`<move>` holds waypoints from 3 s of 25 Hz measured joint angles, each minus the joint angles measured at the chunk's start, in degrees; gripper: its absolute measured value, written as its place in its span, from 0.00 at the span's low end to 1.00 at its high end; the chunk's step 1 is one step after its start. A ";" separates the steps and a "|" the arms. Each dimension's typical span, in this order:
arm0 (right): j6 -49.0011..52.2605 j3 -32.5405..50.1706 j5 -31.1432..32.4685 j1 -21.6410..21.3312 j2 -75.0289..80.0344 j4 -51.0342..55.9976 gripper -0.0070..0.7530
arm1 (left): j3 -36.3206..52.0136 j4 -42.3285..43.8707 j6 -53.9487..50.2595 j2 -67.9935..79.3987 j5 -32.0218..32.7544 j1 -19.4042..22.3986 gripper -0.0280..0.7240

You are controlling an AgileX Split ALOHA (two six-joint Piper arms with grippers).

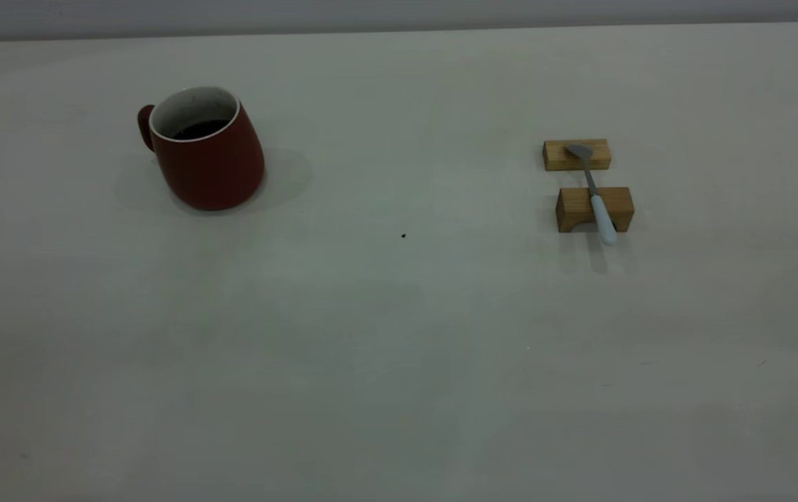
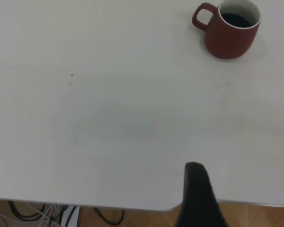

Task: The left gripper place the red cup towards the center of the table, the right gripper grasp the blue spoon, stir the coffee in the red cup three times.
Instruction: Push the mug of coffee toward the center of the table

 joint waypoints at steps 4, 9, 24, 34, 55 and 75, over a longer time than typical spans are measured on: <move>0.00 0.00 0.00 0.00 0.00 0.00 0.32 | 0.00 0.00 0.00 0.00 0.00 0.00 0.78; 0.00 0.00 0.00 0.00 0.00 0.00 0.32 | 0.00 0.00 0.00 0.00 0.00 0.00 0.78; 0.00 0.00 0.00 0.00 0.00 0.00 0.32 | -4.38 2.98 -1.57 9.91 -1.04 0.04 0.78; 0.00 0.00 0.00 0.00 0.00 0.00 0.32 | -11.31 3.19 -2.53 42.43 -20.58 0.04 0.78; 0.00 0.00 0.00 0.00 0.00 0.00 0.32 | -50.72 1.47 11.14 112.79 -20.99 8.60 0.78; 0.00 0.00 -0.04 0.00 0.00 0.00 0.32 | -75.83 -3.69 76.65 141.67 -24.74 2.10 0.78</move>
